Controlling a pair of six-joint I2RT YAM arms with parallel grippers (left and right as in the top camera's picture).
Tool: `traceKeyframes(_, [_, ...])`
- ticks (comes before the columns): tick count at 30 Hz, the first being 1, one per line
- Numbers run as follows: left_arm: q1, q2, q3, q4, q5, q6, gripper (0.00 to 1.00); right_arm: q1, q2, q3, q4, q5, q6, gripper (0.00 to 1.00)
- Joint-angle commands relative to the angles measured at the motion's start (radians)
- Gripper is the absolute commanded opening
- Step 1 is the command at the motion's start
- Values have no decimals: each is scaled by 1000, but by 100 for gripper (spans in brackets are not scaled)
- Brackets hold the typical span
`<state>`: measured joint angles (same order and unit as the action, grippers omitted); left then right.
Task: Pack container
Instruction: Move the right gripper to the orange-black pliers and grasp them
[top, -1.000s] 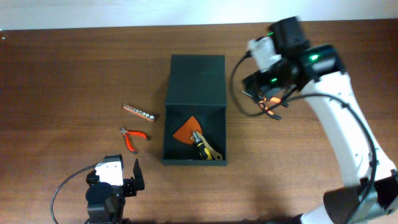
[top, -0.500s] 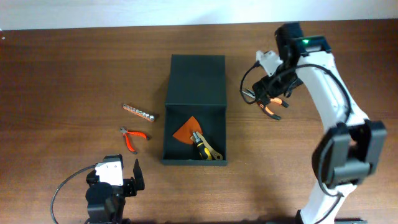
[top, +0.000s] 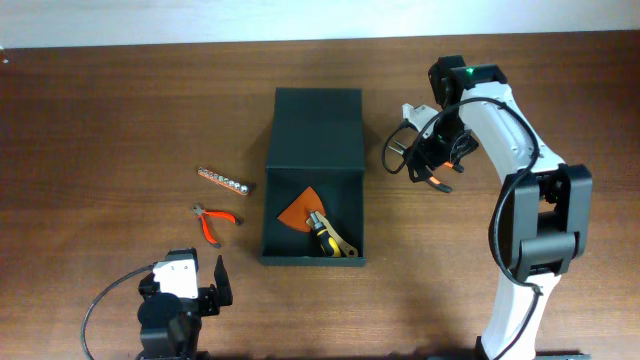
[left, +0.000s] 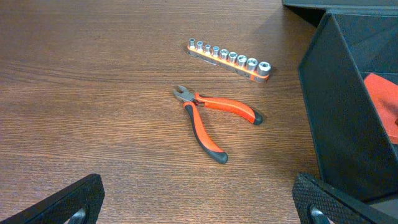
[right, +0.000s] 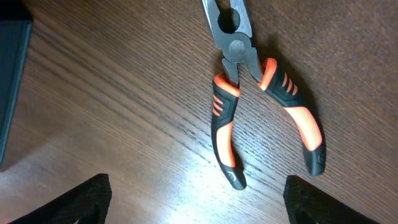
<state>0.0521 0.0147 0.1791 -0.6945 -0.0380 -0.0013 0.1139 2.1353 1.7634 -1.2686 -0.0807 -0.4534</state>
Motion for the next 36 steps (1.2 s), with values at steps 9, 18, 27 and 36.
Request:
traceKeyframes(9, [5, -10, -6, 2, 0, -10, 99, 2, 19, -192, 135, -6, 54, 84])
traceKeyframes(18, [5, -10, -6, 2, 0, -10, 99, 3, 19, -288, 219, 32, 153, 63])
traceKeyframes(27, [5, -10, -6, 2, 0, -10, 99, 3, 18, -287, 229, 32, 202, 17])
traceKeyframes(36, [5, -10, -6, 2, 0, -10, 99, 4, 2, -225, 174, 32, 227, 4])
